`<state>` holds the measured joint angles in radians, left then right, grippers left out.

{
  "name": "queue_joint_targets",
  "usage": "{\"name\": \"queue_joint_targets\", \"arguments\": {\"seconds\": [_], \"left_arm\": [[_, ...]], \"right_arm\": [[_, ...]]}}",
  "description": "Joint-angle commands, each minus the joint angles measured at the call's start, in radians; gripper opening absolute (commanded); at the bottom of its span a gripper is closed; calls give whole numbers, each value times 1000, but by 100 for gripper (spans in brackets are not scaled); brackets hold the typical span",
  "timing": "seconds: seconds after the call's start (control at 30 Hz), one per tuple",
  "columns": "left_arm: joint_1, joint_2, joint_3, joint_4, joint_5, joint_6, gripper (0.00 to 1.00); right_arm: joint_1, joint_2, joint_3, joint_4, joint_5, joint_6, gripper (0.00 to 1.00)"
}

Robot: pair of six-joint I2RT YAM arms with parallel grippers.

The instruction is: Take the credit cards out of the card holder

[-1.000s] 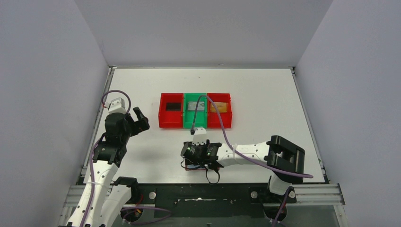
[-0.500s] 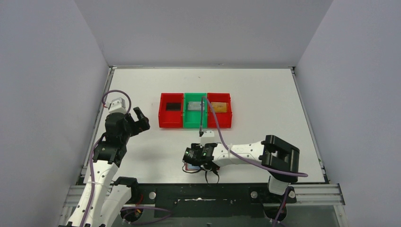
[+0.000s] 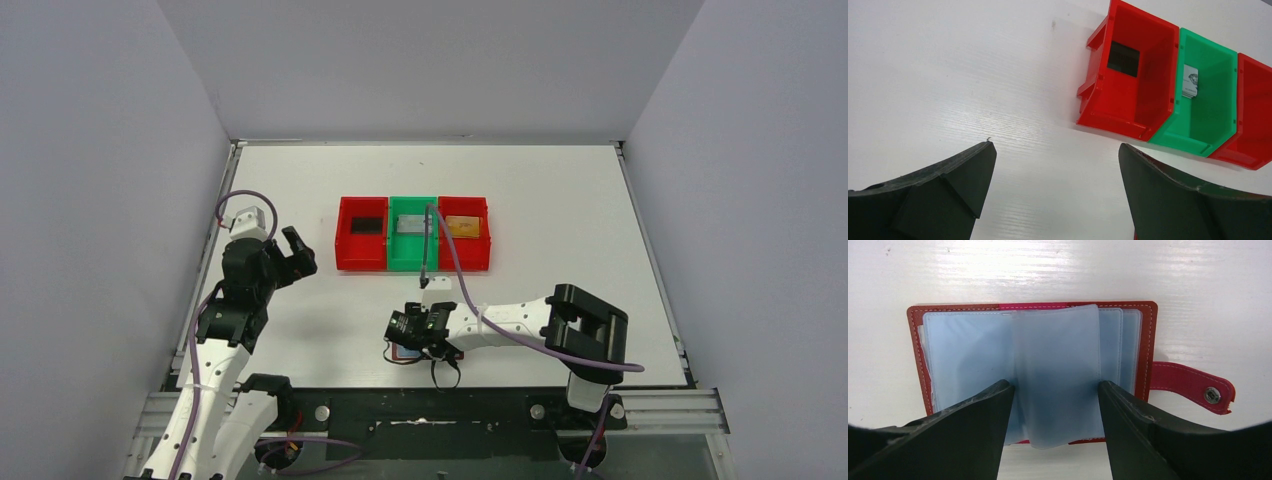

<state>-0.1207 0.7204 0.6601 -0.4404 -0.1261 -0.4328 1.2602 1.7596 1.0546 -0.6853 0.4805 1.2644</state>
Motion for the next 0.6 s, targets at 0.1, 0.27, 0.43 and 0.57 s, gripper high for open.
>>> {"name": "queue_joint_targets", "arguments": {"seconds": [0.1, 0.27, 0.43, 0.57], "left_arm": [[6, 0, 12, 51, 14, 14, 96], [6, 4, 11, 50, 19, 16, 96], [6, 7, 12, 51, 19, 16, 96], [6, 8, 12, 49, 19, 16, 96]], "right_arm": [[15, 5, 92, -122, 90, -20, 80], [13, -12, 102, -179, 126, 17, 84], [4, -14, 40, -109, 80, 19, 85], [-8, -5, -25, -19, 18, 10, 83]]}}
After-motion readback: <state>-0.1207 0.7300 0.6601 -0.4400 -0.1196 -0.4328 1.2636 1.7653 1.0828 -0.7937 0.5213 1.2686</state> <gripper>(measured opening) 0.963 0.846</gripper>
